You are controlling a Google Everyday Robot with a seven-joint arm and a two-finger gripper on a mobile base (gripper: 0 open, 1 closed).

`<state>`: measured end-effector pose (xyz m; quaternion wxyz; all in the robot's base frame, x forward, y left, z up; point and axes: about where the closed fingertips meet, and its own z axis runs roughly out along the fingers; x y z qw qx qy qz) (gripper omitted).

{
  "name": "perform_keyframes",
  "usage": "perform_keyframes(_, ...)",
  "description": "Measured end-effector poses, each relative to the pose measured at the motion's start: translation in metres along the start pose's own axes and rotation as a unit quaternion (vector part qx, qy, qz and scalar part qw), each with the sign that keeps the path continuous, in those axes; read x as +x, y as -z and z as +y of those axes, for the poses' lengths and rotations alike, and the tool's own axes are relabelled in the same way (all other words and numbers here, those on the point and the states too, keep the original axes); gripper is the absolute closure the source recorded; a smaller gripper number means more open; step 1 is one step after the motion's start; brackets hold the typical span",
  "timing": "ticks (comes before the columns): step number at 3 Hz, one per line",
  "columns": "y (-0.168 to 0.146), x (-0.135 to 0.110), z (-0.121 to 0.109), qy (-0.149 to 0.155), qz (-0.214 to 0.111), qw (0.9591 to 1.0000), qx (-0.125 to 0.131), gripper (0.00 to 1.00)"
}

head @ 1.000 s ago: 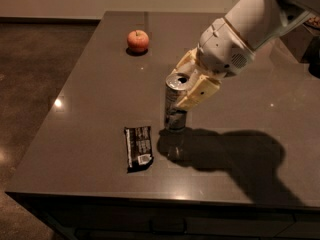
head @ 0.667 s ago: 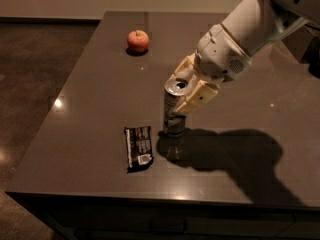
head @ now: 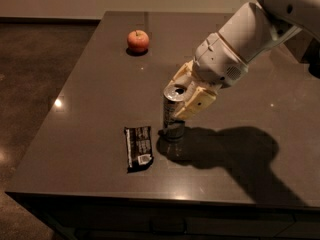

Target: Move redbull can near rxbar chocolate

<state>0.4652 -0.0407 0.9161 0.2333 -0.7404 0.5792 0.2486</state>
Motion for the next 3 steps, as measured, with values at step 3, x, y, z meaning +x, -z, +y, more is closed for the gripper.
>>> perform_keyframes(3,-0.0021,-0.0028,-0.0021,0.002,-0.001,1.0,0.003,0.0)
